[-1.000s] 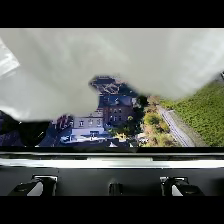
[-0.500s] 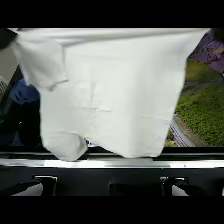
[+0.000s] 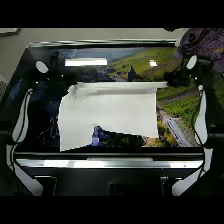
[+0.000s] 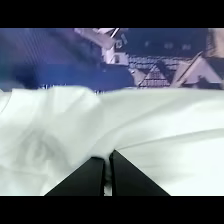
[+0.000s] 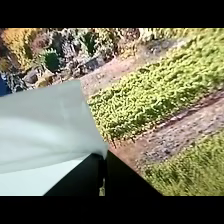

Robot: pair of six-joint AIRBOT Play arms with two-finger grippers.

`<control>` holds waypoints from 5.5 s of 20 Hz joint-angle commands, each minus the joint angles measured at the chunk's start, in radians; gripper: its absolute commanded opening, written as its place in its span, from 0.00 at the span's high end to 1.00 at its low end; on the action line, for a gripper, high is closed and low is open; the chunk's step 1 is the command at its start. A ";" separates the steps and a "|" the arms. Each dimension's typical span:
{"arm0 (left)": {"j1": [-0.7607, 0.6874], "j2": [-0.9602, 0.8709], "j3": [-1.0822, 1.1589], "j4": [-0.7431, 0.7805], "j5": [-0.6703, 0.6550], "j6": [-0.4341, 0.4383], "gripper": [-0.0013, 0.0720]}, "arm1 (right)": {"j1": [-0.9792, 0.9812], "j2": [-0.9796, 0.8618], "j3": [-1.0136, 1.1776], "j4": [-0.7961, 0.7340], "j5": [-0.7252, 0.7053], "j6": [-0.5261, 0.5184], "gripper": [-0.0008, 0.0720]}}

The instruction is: Fold the clothes and pants, and hang the long-sleeved shirts on hangers.

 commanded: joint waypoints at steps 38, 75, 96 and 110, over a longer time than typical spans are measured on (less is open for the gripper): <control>0.481 0.412 -0.439 -0.166 -0.334 0.056 0.23 | -0.325 0.471 -1.180 0.616 0.038 -0.525 0.31; 0.373 0.592 -1.144 -0.306 -0.097 0.230 0.23 | -0.325 0.571 -1.142 0.374 0.019 -0.334 0.96; 0.311 0.507 -1.144 -0.362 0.053 0.263 0.40 | -0.325 0.572 -1.142 0.391 0.066 -0.335 0.96; 0.266 0.570 -0.986 -0.365 0.048 0.285 0.96 | -0.239 0.593 -1.049 0.769 0.003 -0.521 0.96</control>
